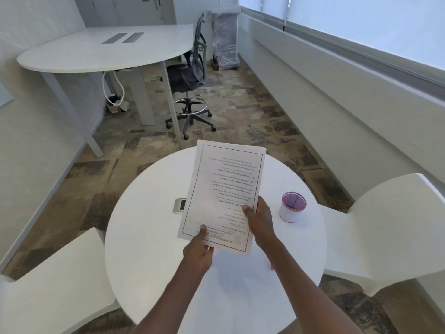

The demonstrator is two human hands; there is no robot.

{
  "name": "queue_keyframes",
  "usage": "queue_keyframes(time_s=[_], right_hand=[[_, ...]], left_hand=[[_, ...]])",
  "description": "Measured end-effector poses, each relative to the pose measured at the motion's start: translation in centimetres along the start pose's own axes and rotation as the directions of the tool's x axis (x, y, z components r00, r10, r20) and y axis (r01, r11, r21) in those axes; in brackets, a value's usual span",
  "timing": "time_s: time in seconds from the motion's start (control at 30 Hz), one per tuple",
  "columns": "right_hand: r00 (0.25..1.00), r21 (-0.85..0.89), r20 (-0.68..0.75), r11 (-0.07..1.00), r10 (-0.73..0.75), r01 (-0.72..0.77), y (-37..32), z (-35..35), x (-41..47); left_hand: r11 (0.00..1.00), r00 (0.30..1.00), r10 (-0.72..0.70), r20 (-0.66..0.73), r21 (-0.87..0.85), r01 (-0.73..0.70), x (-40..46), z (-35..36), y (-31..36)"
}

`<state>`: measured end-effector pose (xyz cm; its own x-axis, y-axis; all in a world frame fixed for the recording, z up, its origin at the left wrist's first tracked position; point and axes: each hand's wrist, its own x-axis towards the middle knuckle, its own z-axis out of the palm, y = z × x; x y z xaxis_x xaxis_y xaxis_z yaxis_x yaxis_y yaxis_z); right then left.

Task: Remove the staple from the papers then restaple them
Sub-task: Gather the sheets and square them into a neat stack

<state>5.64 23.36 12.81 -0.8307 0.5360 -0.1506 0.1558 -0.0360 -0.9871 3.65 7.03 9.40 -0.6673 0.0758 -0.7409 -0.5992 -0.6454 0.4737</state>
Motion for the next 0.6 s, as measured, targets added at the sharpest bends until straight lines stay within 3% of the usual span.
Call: queue_keyframes(time_s=[0.1,0.17,0.23,0.37,0.43,0.6], right_hand=[[1.0,-0.042,0.027,0.999,-0.012,0.013,0.0,-0.6,0.2],[0.998,-0.054,0.06,0.998,-0.013,0.017,-0.1,-1.0,0.2],[0.995,-0.066,0.1,0.997,-0.023,0.03,-0.1,-1.2,0.3],[0.988,-0.045,0.151,0.999,-0.019,0.026,0.5,-0.8,0.4],[0.989,-0.052,0.145,0.998,-0.025,0.033,1.0,-0.3,0.4],[0.987,-0.144,0.162,0.989,-0.011,0.035,3.2,0.6,0.5]], left_hand=[[0.944,0.957,0.251,-0.142,0.254,-0.21,0.5,-0.3,2.1],[0.815,0.9,0.421,-0.115,0.485,-0.319,0.5,-0.3,3.7],[0.652,0.846,0.533,0.006,0.635,-0.415,0.5,0.1,5.3],[0.527,0.812,0.495,0.308,0.637,-0.563,0.9,1.5,7.4],[0.45,0.769,0.56,0.309,0.667,-0.594,1.0,1.7,7.2],[0.412,0.739,0.627,0.248,0.699,-0.585,2.2,0.1,4.8]])
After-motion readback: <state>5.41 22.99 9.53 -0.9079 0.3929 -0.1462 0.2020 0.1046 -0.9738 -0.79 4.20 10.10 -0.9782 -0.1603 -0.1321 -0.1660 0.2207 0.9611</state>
